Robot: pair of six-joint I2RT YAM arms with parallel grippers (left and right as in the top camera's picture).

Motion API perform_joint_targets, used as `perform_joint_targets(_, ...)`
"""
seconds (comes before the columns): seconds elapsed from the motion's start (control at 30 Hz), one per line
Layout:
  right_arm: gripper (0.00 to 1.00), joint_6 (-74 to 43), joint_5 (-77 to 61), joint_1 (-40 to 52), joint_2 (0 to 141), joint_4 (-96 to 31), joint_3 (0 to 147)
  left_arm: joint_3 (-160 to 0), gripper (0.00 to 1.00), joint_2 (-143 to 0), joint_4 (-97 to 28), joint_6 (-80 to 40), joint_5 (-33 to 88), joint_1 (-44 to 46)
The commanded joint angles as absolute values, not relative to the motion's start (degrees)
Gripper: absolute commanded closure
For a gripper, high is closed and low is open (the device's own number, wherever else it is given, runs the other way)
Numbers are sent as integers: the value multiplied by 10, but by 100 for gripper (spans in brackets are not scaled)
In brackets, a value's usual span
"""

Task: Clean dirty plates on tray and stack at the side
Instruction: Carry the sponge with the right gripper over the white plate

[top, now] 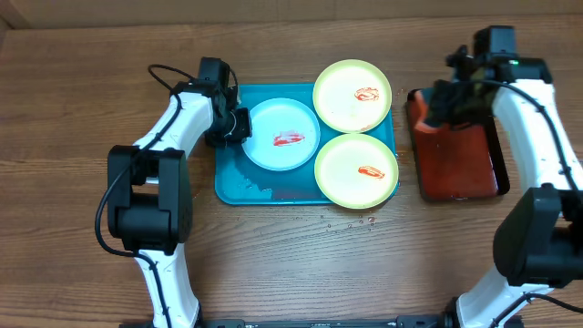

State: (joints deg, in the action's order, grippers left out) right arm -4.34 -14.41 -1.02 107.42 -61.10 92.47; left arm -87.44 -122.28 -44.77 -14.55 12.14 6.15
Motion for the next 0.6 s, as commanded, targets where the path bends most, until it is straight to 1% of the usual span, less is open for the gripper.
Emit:
perform_joint_targets(0.0,96,-94,-168,61,1065,-597,957,-864,96,-1251,-460,-133,106,51)
perform_joint_targets(0.13,96,-151,-166,147,1065,-548,983,-864,96,-1251,-465,-133,106,51)
perform_joint_targets(0.3,96,-212,-134,217,1077,-461,983,-864,96,-1251,-465,-133,106,51)
perform_joint_targets(0.43,96,-226,-134,250,1117,-426,983,-864,96,-1251,-465,-133,106,52)
perform_joint_targets(0.57,96,-228,-123,265,1177,-423,996,-864,96,-1251,-465,-133,106,52)
